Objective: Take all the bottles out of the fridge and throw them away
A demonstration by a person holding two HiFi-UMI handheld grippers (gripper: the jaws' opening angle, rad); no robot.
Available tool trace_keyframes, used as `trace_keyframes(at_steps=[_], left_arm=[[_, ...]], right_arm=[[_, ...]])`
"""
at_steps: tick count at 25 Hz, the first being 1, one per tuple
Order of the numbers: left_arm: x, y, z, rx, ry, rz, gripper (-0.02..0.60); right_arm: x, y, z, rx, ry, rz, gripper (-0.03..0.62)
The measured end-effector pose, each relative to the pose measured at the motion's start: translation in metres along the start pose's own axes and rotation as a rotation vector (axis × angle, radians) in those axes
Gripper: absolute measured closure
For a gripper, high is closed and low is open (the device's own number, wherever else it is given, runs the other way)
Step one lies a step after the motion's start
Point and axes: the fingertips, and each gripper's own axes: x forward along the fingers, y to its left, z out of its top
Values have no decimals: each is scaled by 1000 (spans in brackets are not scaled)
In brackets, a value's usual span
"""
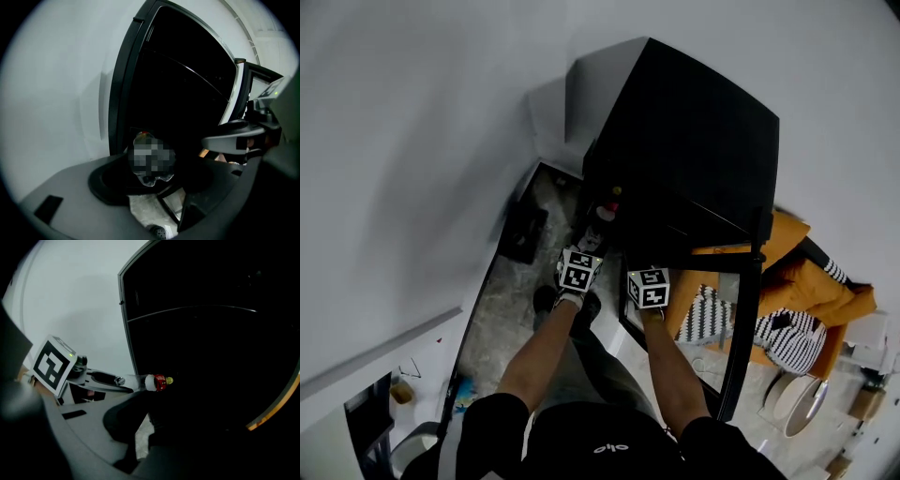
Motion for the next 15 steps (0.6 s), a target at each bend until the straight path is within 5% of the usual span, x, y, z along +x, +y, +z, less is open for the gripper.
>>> trace_keyframes(at_steps=[15], left_arm=[[-130, -44, 63, 12, -39, 16, 285]], right_arm=[[-82, 11, 45, -4, -57, 39, 585]])
